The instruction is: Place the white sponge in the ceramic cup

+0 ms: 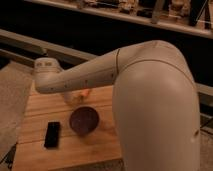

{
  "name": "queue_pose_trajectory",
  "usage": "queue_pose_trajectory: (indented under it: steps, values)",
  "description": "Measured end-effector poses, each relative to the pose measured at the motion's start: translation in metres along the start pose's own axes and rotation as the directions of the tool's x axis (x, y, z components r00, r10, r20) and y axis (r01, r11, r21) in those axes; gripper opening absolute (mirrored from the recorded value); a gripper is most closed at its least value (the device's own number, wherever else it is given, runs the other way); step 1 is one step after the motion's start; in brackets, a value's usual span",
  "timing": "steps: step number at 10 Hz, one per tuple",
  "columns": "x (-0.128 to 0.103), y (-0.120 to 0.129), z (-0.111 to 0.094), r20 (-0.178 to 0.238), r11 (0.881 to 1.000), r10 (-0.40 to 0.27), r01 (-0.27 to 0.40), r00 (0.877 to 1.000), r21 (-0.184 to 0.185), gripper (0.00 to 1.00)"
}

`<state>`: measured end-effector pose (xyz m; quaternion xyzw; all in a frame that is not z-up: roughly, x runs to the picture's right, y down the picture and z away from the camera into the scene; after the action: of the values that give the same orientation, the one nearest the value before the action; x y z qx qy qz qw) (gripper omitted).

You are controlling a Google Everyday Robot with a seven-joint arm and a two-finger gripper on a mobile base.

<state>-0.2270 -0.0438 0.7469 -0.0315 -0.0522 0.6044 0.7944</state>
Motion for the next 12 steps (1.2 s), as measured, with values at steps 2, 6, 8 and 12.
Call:
queue_pose_trajectory:
  steps: [2, 6, 8, 12]
  values:
    - [0.003, 0.003, 0.000, -0.007, 1.000, 0.002, -0.002, 1.000, -0.010, 0.63]
    - [0.008, 0.009, 0.001, -0.022, 1.000, 0.007, -0.008, 1.000, -0.028, 0.49]
    - [0.009, 0.011, 0.002, -0.029, 0.999, 0.004, -0.006, 1.000, -0.036, 0.25]
    - [0.010, 0.012, 0.003, -0.041, 0.999, 0.001, -0.003, 0.999, -0.040, 0.00]
